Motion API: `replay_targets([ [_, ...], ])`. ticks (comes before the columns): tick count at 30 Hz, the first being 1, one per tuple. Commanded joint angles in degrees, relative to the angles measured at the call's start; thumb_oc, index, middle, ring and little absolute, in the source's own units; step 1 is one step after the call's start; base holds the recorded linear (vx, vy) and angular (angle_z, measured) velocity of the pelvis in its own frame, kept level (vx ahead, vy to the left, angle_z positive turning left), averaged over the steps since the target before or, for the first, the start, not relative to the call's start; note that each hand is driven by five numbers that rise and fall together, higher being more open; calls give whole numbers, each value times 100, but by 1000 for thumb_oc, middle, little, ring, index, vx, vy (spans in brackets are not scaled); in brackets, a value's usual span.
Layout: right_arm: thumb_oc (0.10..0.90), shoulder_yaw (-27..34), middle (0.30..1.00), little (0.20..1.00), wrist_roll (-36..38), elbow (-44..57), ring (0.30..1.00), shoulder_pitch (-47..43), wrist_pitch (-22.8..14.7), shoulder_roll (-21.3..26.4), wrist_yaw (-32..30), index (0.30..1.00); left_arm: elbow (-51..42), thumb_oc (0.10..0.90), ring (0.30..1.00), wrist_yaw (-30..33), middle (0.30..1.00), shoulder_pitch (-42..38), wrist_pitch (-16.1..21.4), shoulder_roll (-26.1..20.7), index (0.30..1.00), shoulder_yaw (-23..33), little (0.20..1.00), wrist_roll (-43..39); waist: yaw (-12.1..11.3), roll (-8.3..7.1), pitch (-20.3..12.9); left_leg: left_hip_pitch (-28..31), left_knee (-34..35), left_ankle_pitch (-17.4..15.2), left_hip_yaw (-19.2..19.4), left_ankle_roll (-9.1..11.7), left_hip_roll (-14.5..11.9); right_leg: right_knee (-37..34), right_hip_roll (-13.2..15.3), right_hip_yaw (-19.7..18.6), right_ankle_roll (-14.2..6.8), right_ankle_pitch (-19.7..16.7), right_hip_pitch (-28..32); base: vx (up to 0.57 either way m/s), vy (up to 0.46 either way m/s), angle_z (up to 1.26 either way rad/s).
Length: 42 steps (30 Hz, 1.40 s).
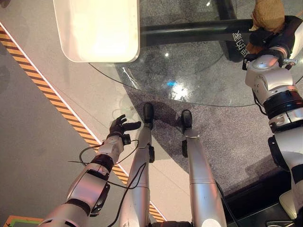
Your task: Wipe the table with a cloth and put it in the basket.
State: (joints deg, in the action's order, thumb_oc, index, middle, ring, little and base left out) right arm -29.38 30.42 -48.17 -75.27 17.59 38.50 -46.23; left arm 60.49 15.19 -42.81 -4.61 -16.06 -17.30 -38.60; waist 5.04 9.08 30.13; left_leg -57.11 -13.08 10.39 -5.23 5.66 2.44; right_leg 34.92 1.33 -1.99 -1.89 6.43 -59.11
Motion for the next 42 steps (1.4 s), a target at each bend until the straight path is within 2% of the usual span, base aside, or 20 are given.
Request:
replay_targets([
  [1,100,-697,300,200,-119,649,300,-254,32,-735,1220,300,202,800,900,14,900,89,49,-45,900,-87,900,-24,-192,250,-34,4,-879,-1037,398,-449,560,-1091,-32,-326,-431,-463,-68,0,0,0],
  [12,100,-1190,300,200,-476,1452,300,49,229,-906,1840,300,57,800,900,-39,900,338,200,-27,900,-124,900,89,-224,236,-34,-5,-936,-1006,438,-468,591,-1086,-40,-327,-412,-511,-76,0,0,0],
  [20,100,-1428,300,200,-543,1986,300,369,229,-1044,1855,300,-38,800,900,-92,900,631,409,6,900,-155,900,228,-264,203,-34,-54,-1011,-1001,433,-488,607,-1021,-58,-318,-399,-528,-121,1,2,2],
  [29,100,-1663,300,200,-664,2138,300,667,254,-1211,1927,300,-39,800,900,-61,900,811,596,65,900,-195,900,350,-299,166,-34,-119,-1099,-992,408,-493,611,-930,-72,-324,-387,-544,-176,3,-8,18],
  [36,100,-1791,300,200,-627,2172,300,866,296,-1225,2096,300,-49,800,900,-62,900,867,592,23,900,-225,900,393,-313,138,-34,-148,-1150,-996,391,-500,610,-878,-66,-311,-382,-543,-198,3,-21,4],
  [42,100,-1729,300,200,-319,2247,300,1010,319,-1232,1510,300,-79,800,900,-8,900,921,618,24,900,-261,900,412,-306,100,-34,-177,-1184,-985,393,-498,587,-794,-80,-284,-370,-549,-243,-1,-25,7],
])
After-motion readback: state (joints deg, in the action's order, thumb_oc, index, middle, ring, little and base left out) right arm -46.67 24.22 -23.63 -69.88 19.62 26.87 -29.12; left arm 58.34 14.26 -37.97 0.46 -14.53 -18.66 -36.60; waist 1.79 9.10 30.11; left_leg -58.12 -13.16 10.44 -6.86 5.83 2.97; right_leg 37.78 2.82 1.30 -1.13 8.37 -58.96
